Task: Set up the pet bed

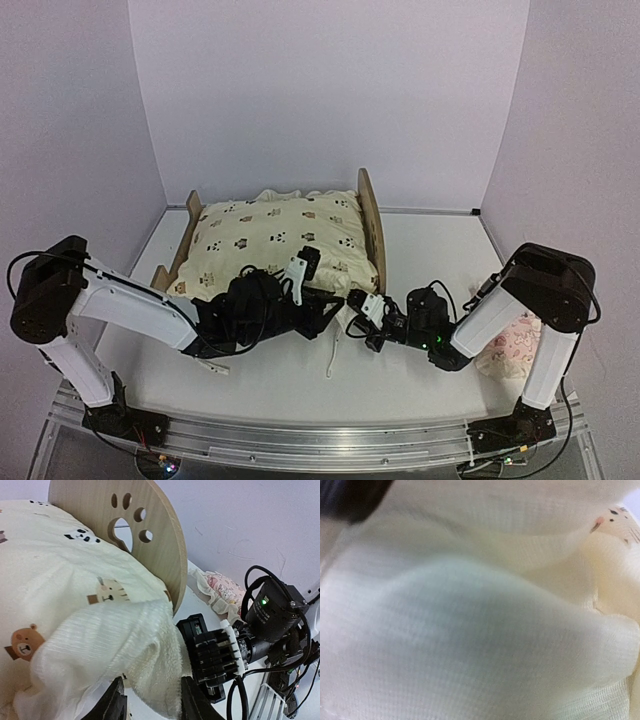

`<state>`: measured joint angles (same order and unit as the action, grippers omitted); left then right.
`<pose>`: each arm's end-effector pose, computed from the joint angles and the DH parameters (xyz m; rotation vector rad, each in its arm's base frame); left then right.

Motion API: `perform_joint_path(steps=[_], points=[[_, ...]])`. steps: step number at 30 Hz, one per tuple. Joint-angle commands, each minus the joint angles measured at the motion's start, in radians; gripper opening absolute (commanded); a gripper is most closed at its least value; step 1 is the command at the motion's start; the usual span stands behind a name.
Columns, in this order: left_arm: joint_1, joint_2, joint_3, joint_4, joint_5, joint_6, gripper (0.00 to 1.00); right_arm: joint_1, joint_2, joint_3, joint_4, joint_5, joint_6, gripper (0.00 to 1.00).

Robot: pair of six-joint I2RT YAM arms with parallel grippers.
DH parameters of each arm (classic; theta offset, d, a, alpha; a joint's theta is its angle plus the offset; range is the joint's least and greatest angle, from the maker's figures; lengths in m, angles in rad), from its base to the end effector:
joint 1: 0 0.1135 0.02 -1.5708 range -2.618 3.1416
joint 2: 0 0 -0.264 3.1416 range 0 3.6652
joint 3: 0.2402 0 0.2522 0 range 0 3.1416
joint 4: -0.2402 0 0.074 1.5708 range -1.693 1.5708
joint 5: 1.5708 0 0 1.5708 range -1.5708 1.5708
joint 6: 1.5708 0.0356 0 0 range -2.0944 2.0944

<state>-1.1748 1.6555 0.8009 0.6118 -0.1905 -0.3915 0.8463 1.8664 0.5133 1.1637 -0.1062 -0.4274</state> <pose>0.1428 -0.3242 0.2050 0.5959 1.8163 -0.9234 0.2065 0.2390 0.1192 -1.1178 1.3802 0.3972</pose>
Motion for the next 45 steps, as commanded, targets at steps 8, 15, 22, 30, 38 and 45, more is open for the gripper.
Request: perform_joint_path(steps=[8,15,22,30,38,45], points=[[0.072,-0.002,0.007,-0.174,0.103,-0.074,0.18,-0.002,0.019,0.013,0.04,-0.048,-0.004,0.0],[0.077,-0.063,-0.05,-0.167,0.216,-0.07,0.56,-0.002,0.024,0.023,0.04,-0.046,0.006,0.0],[0.076,-0.178,-0.139,-0.252,0.203,-0.073,0.47,-0.001,0.018,0.027,0.039,-0.054,0.009,0.0],[0.077,-0.009,-0.051,-0.174,0.09,-0.042,0.34,-0.002,0.017,0.026,0.039,-0.068,0.008,0.0],[0.078,0.135,0.08,-0.117,0.047,-0.007,0.34,-0.001,0.019,0.023,0.034,-0.1,-0.015,0.0],[0.078,0.151,0.154,-0.122,0.048,0.019,0.35,-0.001,0.036,0.039,0.028,-0.098,-0.02,0.0]])
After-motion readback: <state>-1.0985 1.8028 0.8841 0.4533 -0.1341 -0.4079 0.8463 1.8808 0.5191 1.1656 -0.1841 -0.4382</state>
